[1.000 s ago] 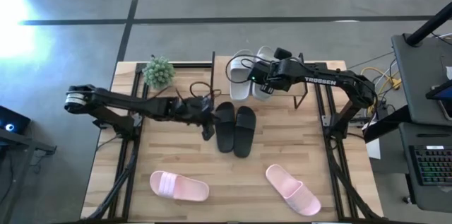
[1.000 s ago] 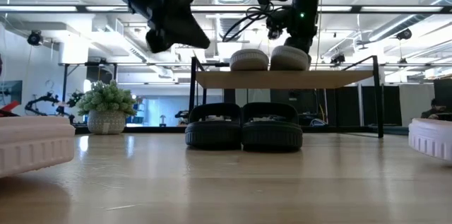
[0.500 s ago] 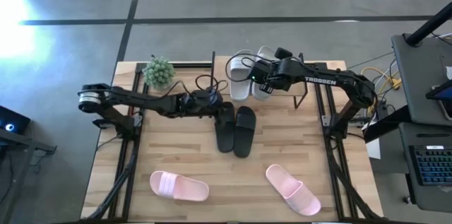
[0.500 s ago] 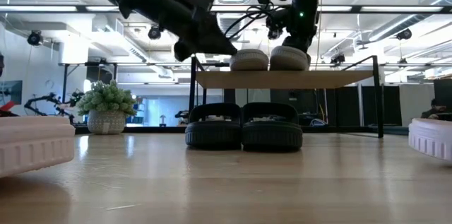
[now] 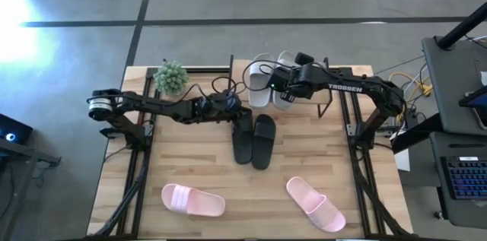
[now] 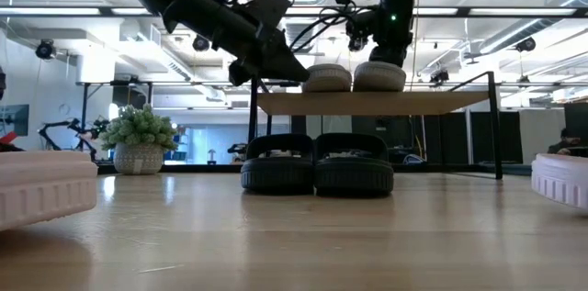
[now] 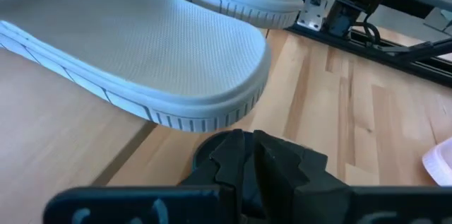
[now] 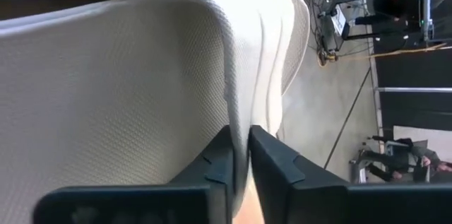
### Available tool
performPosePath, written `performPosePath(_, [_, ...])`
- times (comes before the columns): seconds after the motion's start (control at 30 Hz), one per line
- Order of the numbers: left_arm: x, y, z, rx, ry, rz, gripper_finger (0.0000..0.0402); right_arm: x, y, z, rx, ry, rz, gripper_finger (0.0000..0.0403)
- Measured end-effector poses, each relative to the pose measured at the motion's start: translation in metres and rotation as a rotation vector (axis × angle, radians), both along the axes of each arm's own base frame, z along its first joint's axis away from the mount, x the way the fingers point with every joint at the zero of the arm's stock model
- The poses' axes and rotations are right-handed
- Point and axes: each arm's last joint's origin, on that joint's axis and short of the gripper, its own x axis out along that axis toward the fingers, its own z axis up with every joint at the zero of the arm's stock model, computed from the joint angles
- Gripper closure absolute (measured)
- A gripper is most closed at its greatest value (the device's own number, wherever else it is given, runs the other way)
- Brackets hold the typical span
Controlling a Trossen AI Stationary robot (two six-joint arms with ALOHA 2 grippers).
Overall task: Pick and place slides into the shelf
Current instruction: Put the gray slipper on the shelf
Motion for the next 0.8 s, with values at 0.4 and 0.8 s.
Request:
performPosePath(0.4, [0.000, 0.000, 0.000, -0.005, -0.002, -0.007, 0.0384, -0.002, 0.019, 0.004, -0.001, 0.025, 0.045, 0.0258])
performPosePath(0.8, [0.000, 0.000, 0.000, -0.006, -0.002, -0.007, 0.0384, -0.042, 0.063, 0.051, 0.003, -0.371, -0.128, 0.0284])
